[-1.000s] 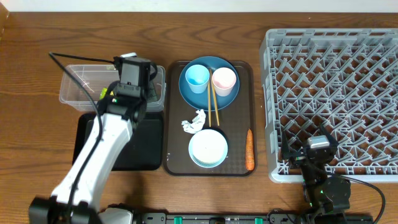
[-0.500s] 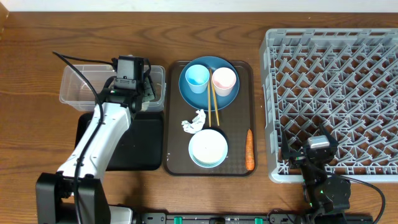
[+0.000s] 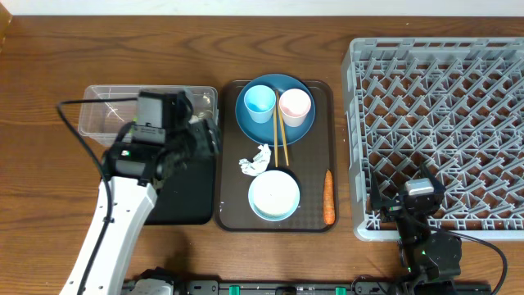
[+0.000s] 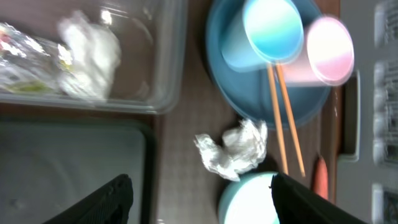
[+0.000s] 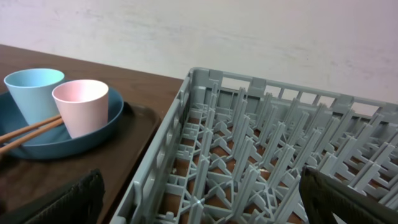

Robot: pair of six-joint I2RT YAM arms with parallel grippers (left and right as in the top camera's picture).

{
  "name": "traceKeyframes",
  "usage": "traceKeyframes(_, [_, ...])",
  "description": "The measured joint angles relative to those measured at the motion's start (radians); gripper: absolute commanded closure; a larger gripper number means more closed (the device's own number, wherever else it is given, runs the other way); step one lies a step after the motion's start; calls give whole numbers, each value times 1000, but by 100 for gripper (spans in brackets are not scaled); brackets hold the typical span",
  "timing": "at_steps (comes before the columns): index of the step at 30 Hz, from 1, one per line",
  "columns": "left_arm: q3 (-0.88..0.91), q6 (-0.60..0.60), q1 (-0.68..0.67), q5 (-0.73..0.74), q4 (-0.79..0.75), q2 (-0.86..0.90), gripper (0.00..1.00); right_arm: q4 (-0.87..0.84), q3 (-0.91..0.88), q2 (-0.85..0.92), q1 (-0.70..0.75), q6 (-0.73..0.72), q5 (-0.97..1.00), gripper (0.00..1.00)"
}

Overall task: Sort waste into correct bins and load items into the dishwasher rack
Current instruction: 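Reach the left gripper back and grasp the second crumpled tissue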

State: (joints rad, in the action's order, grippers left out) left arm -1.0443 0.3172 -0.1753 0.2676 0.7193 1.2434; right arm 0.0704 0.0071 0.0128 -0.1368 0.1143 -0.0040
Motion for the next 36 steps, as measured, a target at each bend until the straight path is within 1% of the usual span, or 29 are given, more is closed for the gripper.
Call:
traceKeyframes(3, [0,0,-51,26,11,19,27,0,0,0,0,0,0,1])
traceKeyframes(9, [0,0,-129,48,-31,108,27,0,0,0,0,0,0,1])
traceKeyframes(20, [0,0,-169,49,-70,297,27,0,0,0,0,0,0,1])
traceKeyframes(26, [1,0,-211,49,-101,339,27,0,0,0,0,0,0,1])
traceKeyframes(36, [1,0,-261,41,-119,344,27,0,0,0,0,0,0,1])
